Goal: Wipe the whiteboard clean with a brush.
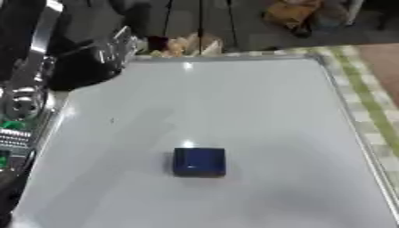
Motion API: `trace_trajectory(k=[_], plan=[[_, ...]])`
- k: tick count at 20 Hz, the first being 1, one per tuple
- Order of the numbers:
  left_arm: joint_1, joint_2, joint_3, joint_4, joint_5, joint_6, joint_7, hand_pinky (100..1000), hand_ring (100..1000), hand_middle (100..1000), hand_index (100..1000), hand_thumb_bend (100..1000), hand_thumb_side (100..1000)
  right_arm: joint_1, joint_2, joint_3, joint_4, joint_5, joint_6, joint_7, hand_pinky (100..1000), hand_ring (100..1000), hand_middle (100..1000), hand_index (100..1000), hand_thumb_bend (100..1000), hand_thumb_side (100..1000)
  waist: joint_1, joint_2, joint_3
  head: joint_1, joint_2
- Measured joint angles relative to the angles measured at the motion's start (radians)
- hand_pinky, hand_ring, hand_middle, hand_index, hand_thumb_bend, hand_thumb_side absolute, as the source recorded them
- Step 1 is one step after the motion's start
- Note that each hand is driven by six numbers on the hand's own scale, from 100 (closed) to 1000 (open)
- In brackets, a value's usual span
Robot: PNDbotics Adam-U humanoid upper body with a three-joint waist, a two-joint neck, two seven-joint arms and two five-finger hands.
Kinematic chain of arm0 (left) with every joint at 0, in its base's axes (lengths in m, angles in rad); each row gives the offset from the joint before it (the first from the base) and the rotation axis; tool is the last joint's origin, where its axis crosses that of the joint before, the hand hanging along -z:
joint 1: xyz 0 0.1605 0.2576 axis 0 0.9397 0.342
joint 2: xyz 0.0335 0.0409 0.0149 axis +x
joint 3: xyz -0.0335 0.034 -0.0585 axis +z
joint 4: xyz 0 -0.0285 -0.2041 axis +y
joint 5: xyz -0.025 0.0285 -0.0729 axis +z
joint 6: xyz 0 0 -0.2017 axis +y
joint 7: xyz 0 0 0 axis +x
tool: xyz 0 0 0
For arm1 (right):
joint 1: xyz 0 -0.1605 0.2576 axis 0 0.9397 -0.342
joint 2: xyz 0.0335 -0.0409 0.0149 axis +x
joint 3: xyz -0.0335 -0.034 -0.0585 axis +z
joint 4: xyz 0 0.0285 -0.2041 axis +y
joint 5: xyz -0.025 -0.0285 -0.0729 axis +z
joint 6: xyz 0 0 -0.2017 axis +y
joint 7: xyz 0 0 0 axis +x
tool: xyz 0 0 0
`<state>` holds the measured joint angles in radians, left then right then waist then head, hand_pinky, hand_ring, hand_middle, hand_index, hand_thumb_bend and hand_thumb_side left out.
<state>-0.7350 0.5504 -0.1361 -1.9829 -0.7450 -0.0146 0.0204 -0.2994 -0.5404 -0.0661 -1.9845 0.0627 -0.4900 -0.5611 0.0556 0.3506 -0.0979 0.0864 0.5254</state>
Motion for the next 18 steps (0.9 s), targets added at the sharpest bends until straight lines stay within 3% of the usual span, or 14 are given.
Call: trace_trajectory(k=[2, 7, 8, 10, 13, 16, 18], plan=[[-0.009, 0.019, -0.021, 0.0, -0.013, 0.009, -0.035, 544, 680, 737, 131, 431, 848, 0.0, 0.0, 0.002, 0.0, -0.001, 0.001, 0.002, 699, 672, 575, 770, 100, 788, 0.003, 0.0, -0.001, 0.0, -0.001], [-0.022, 0.061, -0.069, 0.0, -0.038, 0.021, -0.134, 601, 759, 794, 132, 475, 835, 0.0, 0.0, 0.006, 0.0, -0.003, 0.004, 0.005, 699, 672, 574, 771, 100, 787, 0.006, 0.0, -0.006, 0.0, -0.001], [-0.023, 0.07, -0.078, 0.0, -0.041, 0.02, -0.159, 617, 781, 805, 115, 527, 813, 0.0, 0.0, 0.006, 0.0, -0.003, 0.005, 0.006, 699, 671, 573, 771, 100, 787, 0.007, 0.0, -0.006, 0.0, -0.001], [-0.025, 0.085, -0.095, 0.0, -0.042, 0.019, -0.208, 620, 786, 801, 100, 579, 797, -0.001, 0.0, 0.007, 0.0, -0.003, 0.006, 0.008, 699, 671, 573, 771, 100, 786, 0.01, 0.0, -0.007, 0.0, -0.001], [-0.029, 0.108, -0.12, 0.0, -0.047, 0.011, -0.286, 636, 792, 791, 103, 588, 788, -0.001, 0.0, 0.012, 0.0, -0.003, 0.007, 0.013, 699, 671, 571, 771, 100, 765, 0.01, 0.0, -0.009, 0.0, -0.001], [-0.028, 0.129, -0.146, 0.0, -0.036, 0.005, -0.386, 689, 814, 833, 202, 519, 785, -0.001, 0.0, 0.013, 0.0, -0.003, 0.007, 0.017, 700, 671, 571, 771, 100, 786, 0.01, 0.0, -0.011, 0.0, -0.001], [-0.024, 0.145, -0.16, 0.0, -0.03, -0.001, -0.473, 697, 814, 828, 289, 533, 798, -0.001, 0.0, 0.016, 0.0, -0.003, 0.009, 0.019, 700, 670, 570, 771, 100, 786, 0.011, 0.0, -0.011, 0.0, -0.001]])
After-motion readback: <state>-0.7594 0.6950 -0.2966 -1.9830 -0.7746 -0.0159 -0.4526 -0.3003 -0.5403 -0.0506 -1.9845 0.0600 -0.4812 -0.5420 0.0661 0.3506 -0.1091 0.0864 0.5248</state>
